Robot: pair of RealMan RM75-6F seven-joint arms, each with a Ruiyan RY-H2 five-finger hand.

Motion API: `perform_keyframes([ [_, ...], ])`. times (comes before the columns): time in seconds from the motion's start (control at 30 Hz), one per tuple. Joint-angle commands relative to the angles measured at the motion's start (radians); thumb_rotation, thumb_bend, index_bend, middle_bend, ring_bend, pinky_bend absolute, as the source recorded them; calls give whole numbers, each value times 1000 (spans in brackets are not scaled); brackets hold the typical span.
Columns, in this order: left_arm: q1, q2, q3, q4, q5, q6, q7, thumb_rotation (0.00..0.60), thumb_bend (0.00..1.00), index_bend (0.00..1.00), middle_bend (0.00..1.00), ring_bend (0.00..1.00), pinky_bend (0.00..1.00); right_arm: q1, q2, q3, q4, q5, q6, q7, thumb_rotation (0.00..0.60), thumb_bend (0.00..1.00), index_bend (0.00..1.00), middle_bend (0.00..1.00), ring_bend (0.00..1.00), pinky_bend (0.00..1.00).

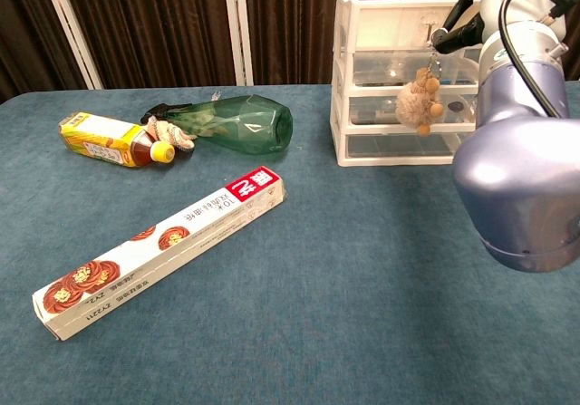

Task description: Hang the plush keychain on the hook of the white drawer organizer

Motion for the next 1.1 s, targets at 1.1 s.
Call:
perform_keyframes([
  [1.1,1,-1,-2,2,0,3,-1,600,95,22,0,0,0,10,2,3,7,13,-14,-1,600,270,726,1000,1000,842],
])
